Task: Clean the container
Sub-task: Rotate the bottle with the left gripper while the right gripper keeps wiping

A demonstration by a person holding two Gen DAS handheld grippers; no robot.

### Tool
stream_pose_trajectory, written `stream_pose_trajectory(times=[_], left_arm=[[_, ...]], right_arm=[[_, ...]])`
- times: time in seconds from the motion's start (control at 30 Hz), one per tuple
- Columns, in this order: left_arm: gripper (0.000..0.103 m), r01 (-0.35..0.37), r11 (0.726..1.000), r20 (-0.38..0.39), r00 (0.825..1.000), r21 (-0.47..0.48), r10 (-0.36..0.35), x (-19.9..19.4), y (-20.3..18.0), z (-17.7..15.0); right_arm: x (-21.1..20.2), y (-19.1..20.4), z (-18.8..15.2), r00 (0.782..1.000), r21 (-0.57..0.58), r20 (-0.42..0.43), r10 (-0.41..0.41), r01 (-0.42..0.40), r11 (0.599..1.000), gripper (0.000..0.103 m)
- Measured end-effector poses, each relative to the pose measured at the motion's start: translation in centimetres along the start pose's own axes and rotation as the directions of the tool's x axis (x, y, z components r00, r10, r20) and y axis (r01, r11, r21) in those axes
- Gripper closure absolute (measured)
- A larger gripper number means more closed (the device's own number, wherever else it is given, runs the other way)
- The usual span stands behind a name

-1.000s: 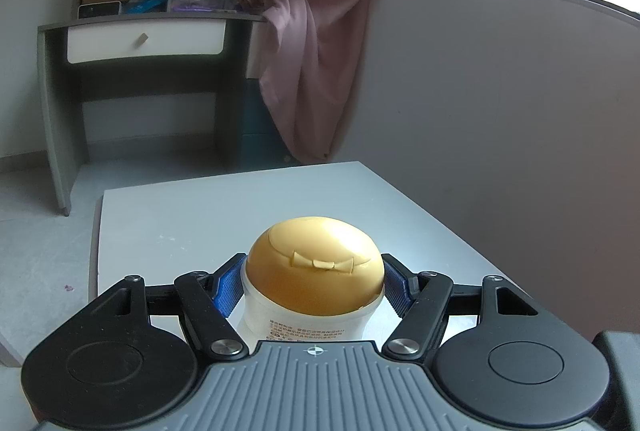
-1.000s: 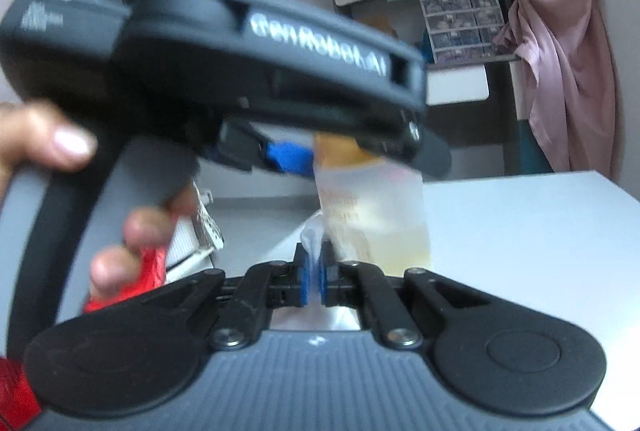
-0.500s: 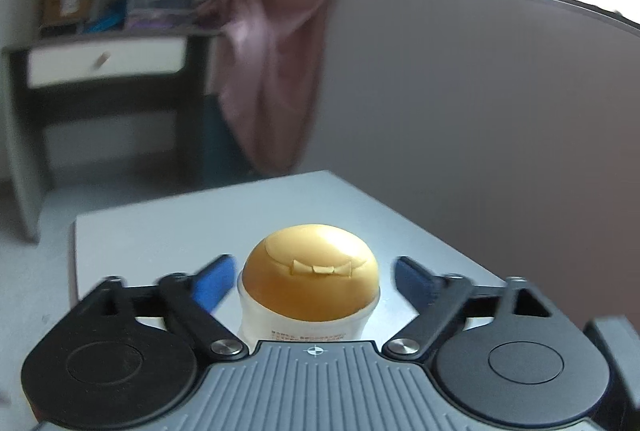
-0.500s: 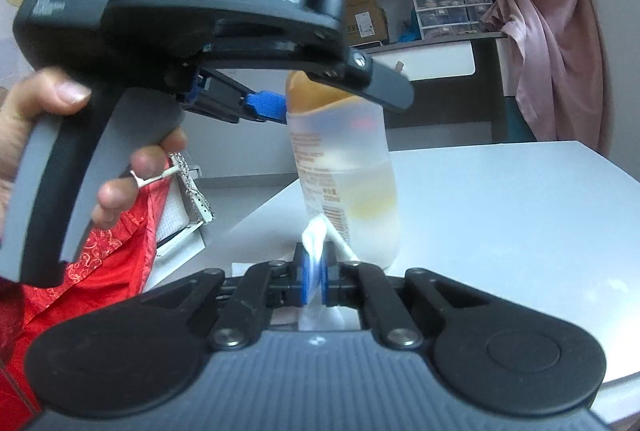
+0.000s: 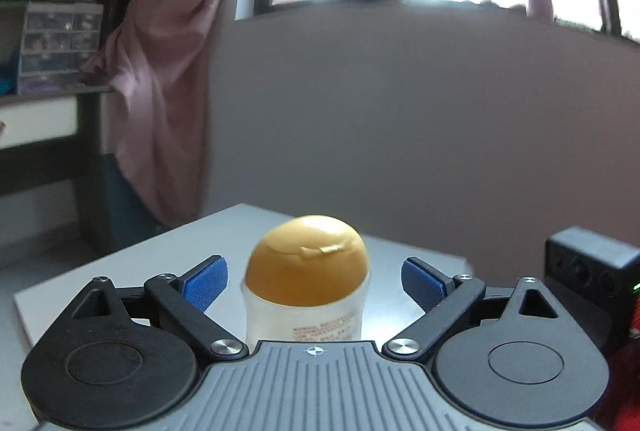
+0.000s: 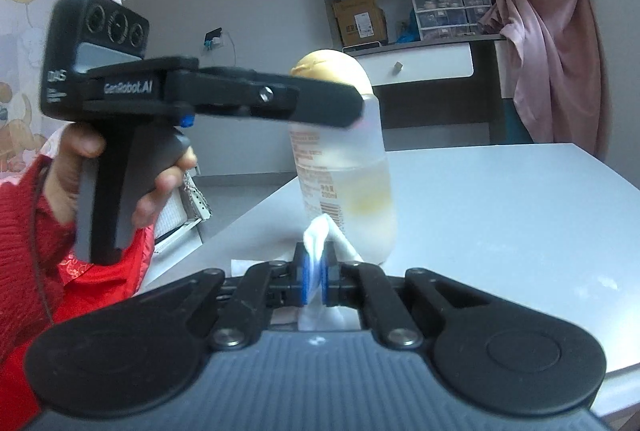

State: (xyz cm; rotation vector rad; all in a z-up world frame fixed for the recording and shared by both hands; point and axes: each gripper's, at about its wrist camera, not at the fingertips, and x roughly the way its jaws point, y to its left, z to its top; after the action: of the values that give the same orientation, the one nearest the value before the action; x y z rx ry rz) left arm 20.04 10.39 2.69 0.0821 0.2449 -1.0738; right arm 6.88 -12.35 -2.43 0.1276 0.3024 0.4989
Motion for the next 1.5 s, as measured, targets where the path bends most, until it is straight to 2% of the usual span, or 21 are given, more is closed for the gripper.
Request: stream_pose_trajectory(times=[0.07, 0.23, 0.3, 0.33, 0.43, 0.53, 0.73, 0.83, 1.0, 1.1, 1.3, 1.4, 1.5], left_arm=[[0.008, 0.038, 0.999, 0.024, 0.999, -0.022, -0.038, -0.2, 0.9, -0.4], [0.011, 0.070, 0.997, 0.088, 0.994, -0.035, -0.066, -0.1, 2.1, -1.6], [0.047, 0.119, 0.991, 0.126, 0.986, -0.055, -0.111, -0.3, 2.4, -2.0], [0.047, 0.133, 0.990, 0.131, 0.984, -0.057, -0.124, -0.3, 2.4, -2.1], [0.047, 0.114, 0.993, 0.114, 0.987, -0.023, -0.111, -0.1, 1.5, -2.1], [0.047, 0.073, 0.997, 0.086, 0.994, -0.029, -0.070, 0.2, 1.1, -1.4], [0.048, -0.078, 0.997, 0.012, 0.997, -0.019, 0.079, 0.4, -2.3, -0.3], [0.050, -0.190, 0.981, -0.029, 0.981, -0.030, 0.189, 0.7, -4.3, 0.4], [0.052, -0.356, 0.933, -0.082, 0.933, -0.060, 0.351, 1.1, -7.3, 1.1], [0.052, -0.413, 0.911, -0.097, 0.907, -0.013, 0.410, 1.1, -9.4, 1.0], [0.052, -0.486, 0.872, -0.149, 0.868, -0.061, 0.474, 1.2, -10.2, 2.8], [0.052, -0.499, 0.866, -0.166, 0.857, -0.038, 0.487, 1.6, -10.1, 4.2], [0.052, -0.502, 0.864, -0.168, 0.856, -0.042, 0.489, 1.6, -9.8, 4.8]], right_arm=[[0.0, -0.1, 0.0, 1.000, 0.004, 0.000, 0.000, 0.000, 1.000, 0.098], [0.0, 0.1, 0.3, 1.000, 0.016, -0.003, -0.002, 0.002, 1.000, 0.098], [0.2, 0.9, 0.4, 1.000, 0.017, -0.004, -0.009, 0.009, 1.000, 0.098], [0.5, 1.4, 0.3, 1.000, 0.018, -0.003, -0.014, 0.014, 1.000, 0.098], [0.4, 1.4, 0.2, 1.000, 0.021, -0.001, -0.014, 0.014, 1.000, 0.098], [0.3, 1.3, 0.2, 1.000, 0.029, 0.002, -0.013, 0.013, 1.000, 0.098], [-0.3, 1.3, 0.1, 1.000, 0.034, 0.018, -0.019, 0.019, 0.999, 0.098], [-0.6, 1.1, 0.2, 0.999, 0.041, 0.026, -0.022, 0.021, 0.999, 0.098], [-1.3, 0.6, 0.2, 0.998, 0.060, 0.044, -0.033, 0.031, 0.998, 0.098], [-1.8, 0.3, 0.2, 0.998, 0.066, 0.055, -0.037, 0.033, 0.997, 0.098], [-2.7, -0.3, 1.0, 0.994, 0.074, 0.100, -0.045, 0.038, 0.997, 0.098], [-2.8, -0.6, 1.7, 0.990, 0.070, 0.139, -0.032, 0.022, 0.997, 0.098], [-2.5, -0.5, 2.5, 0.984, 0.057, 0.176, -0.017, 0.007, 0.998, 0.098]])
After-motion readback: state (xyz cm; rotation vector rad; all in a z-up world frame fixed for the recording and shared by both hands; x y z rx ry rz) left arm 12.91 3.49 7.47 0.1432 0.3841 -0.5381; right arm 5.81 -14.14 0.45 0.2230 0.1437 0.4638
